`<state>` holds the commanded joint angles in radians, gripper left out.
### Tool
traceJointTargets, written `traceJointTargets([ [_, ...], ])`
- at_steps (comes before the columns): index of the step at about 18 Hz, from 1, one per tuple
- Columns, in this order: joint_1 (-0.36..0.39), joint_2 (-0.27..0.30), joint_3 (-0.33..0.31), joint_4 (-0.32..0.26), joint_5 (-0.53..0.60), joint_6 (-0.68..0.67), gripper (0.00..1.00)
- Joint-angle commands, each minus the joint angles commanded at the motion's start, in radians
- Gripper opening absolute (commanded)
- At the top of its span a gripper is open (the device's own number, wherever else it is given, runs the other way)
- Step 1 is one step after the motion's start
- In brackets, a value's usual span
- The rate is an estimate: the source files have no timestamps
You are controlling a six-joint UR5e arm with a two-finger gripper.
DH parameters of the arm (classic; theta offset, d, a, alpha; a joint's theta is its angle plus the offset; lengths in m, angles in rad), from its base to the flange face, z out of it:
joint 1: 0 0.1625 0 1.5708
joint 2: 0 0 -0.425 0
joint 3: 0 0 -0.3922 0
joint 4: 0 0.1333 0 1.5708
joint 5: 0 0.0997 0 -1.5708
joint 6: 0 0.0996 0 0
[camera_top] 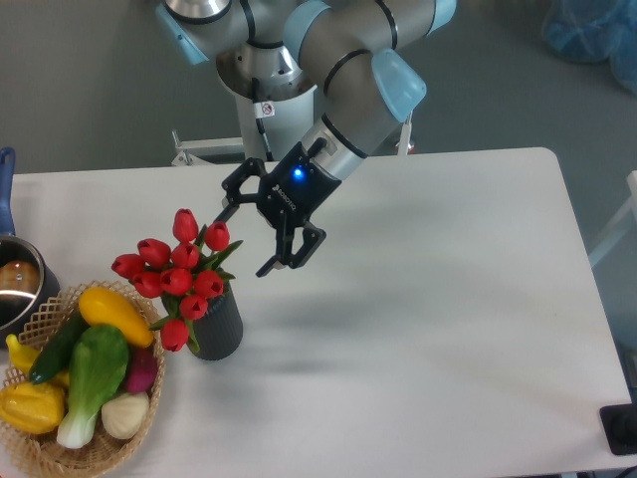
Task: Pick up the flowers from the vase
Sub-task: 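Lower the gripper around the tulip stems and close it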
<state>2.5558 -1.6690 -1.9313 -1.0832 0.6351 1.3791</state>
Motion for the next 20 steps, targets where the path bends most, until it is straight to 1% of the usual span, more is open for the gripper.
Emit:
traceJointTargets([
  [2,-0.014,-0.009,0.002,0.032,0.008,-0.005,1.00],
  [7,-0.031,-0.018,0.002,0.035,0.006,-0.009,1.00],
  [9,-0.032,-0.040,0.005,0.040,0.000,-0.011,1.00],
  [12,-0.075,-0.092,0.006,0.112,-0.012,-0.012,1.00],
  [14,-0.078,-0.123,0.008,0.126,-0.069,-0.012,0.99],
  [15,-0.078,-0.126,0.006,0.126,-0.092,-0.012,0.90],
  [17,-0.083,-0.126,0.006,0.124,-0.101,-0.015,0.70],
  [20,-0.080,-0.126,0.008,0.128,-0.103,-0.023,0.33],
])
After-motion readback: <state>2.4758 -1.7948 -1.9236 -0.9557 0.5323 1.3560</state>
